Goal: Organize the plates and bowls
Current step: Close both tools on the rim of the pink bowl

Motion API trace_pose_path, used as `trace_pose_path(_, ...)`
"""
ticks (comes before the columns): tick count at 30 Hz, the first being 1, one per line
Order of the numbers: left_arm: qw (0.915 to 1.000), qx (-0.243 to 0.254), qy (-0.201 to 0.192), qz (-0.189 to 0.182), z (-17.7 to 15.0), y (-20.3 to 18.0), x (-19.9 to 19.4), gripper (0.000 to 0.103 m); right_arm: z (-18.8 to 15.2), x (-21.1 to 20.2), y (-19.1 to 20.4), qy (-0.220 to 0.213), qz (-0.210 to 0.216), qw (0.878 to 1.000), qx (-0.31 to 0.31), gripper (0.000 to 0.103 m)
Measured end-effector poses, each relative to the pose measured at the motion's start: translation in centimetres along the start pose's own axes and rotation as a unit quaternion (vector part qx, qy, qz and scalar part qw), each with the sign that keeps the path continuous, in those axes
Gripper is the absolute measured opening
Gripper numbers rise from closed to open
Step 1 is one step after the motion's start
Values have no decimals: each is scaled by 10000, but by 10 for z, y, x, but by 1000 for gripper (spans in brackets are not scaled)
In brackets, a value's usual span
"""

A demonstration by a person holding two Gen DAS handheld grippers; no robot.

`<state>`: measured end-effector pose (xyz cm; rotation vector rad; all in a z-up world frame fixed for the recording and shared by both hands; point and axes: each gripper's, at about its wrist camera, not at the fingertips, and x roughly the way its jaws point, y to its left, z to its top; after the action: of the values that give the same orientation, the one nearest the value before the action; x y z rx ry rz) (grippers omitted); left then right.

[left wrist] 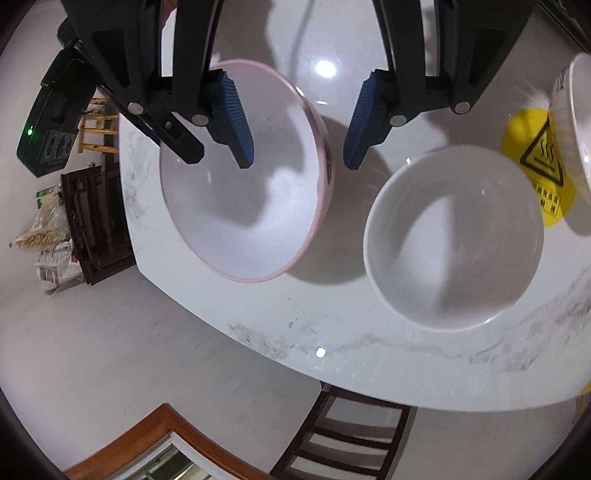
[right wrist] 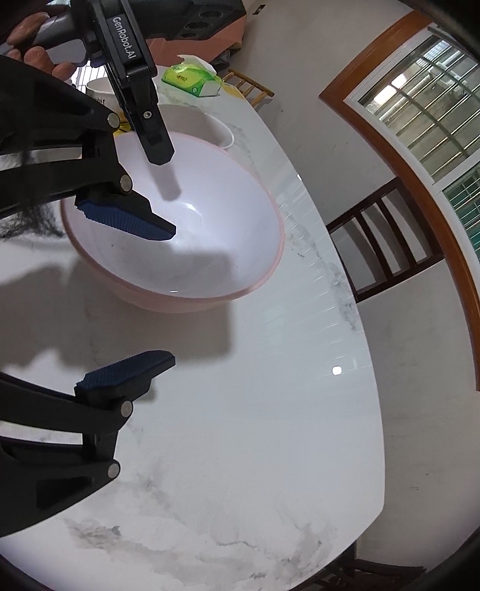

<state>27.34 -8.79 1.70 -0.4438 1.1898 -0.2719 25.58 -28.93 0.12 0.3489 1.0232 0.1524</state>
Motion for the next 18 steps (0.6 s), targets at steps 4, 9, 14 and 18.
trace_pose_path(4,9997,151,49,161,-2,-2,7,51,1,9,-1,73,53,9999,-51,58)
trace_pose_path(9,9990,277,188,311,-6,-2,17,26,0,17,-3,148,130,9998,-52,40)
trace_pose_path(14,9986,332,221,346,-12,0,16,22,-4,19,-4,217,166,9996,3,25)
trace_pose_path(18,9988,377,188,262,-16,2,7,22,-11,7,0,150,174,9997,-30,25)
